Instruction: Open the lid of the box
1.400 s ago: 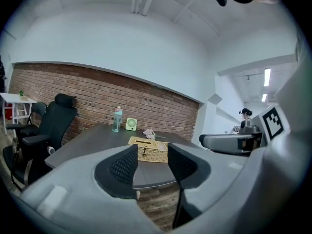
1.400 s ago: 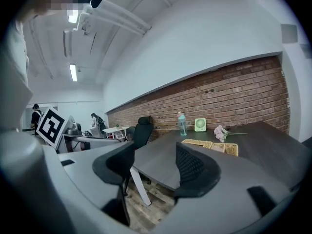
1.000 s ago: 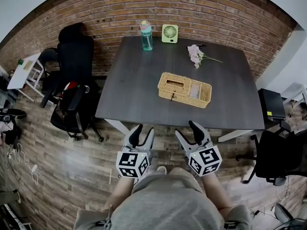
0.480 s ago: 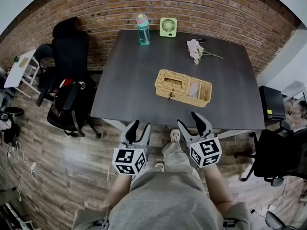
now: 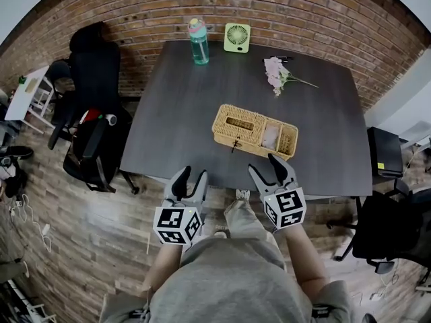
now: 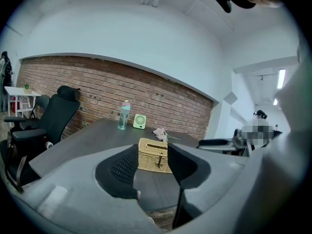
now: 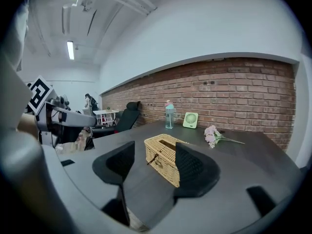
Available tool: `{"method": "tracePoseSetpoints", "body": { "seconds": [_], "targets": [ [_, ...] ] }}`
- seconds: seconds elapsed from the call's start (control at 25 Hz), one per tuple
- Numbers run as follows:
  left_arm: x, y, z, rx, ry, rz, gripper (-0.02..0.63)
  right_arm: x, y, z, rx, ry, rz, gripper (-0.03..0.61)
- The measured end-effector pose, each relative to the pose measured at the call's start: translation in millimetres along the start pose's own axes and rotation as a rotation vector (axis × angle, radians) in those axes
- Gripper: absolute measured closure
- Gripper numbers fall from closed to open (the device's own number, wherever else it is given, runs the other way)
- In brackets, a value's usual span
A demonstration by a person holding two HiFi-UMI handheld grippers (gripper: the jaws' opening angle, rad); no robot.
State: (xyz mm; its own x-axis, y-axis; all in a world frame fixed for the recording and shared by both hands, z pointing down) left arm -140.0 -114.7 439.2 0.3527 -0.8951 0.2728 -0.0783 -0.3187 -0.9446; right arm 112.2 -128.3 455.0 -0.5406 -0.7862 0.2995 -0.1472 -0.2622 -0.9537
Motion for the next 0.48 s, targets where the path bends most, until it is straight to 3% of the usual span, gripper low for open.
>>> {"method": "tracePoseSetpoints", "body": {
  "seconds": [0.48],
  "targets": [
    [38, 0, -7, -0.017, 0.017, -0.028, 0.423, 44, -21, 40, -0.103, 0.004, -0.125, 0.328]
  ]
}}
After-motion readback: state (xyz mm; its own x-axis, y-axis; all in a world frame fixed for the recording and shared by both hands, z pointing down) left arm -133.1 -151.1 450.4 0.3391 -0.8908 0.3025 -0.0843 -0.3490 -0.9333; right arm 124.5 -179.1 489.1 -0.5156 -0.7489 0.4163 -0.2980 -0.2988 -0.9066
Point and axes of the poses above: the fingertips, and each gripper's own axes: x forward along the fingers, z to its right, y out of its top, the point moved 9 cm from there along -x, backward along the fingers, and after that the axes turned 8 degrees about y, right-handed, at the moved point
